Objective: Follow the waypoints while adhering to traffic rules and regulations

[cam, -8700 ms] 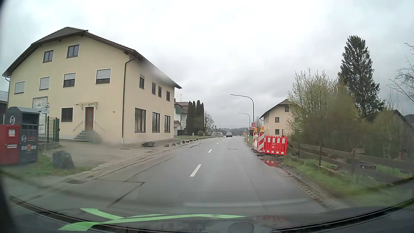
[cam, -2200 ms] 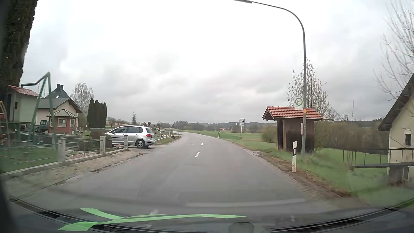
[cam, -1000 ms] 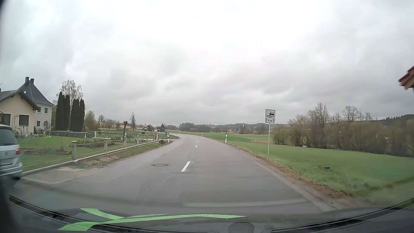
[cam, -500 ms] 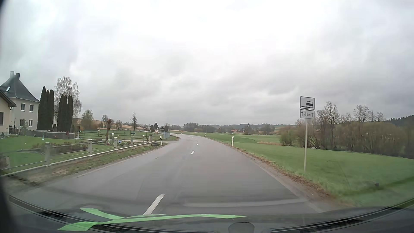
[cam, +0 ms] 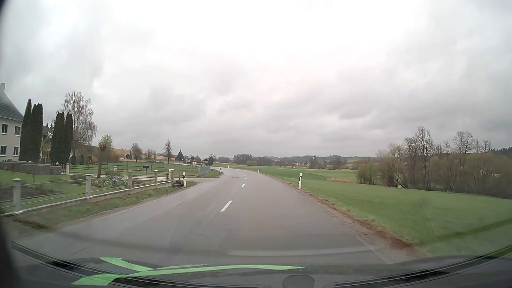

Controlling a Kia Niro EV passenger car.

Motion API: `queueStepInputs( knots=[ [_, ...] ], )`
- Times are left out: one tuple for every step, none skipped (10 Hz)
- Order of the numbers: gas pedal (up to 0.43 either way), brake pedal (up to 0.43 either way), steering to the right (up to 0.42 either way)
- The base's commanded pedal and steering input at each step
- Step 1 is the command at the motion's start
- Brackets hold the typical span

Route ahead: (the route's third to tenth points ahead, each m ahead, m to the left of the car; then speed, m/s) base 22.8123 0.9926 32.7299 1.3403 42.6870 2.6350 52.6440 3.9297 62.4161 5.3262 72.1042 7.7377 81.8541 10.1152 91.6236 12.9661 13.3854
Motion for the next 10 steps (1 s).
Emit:
queueStepInputs(
  knots=[
    [0.118, 0.000, -0.018],
    [0.118, 0.000, -0.017],
    [0.110, 0.000, -0.016],
    [0.098, 0.000, -0.015],
    [0.098, 0.000, -0.015],
    [0.098, 0.000, -0.015],
    [0.087, 0.000, -0.014],
    [0.087, 0.000, -0.010],
    [0.087, 0.000, -0.009],
    [0.098, 0.000, -0.009]
  ],
)
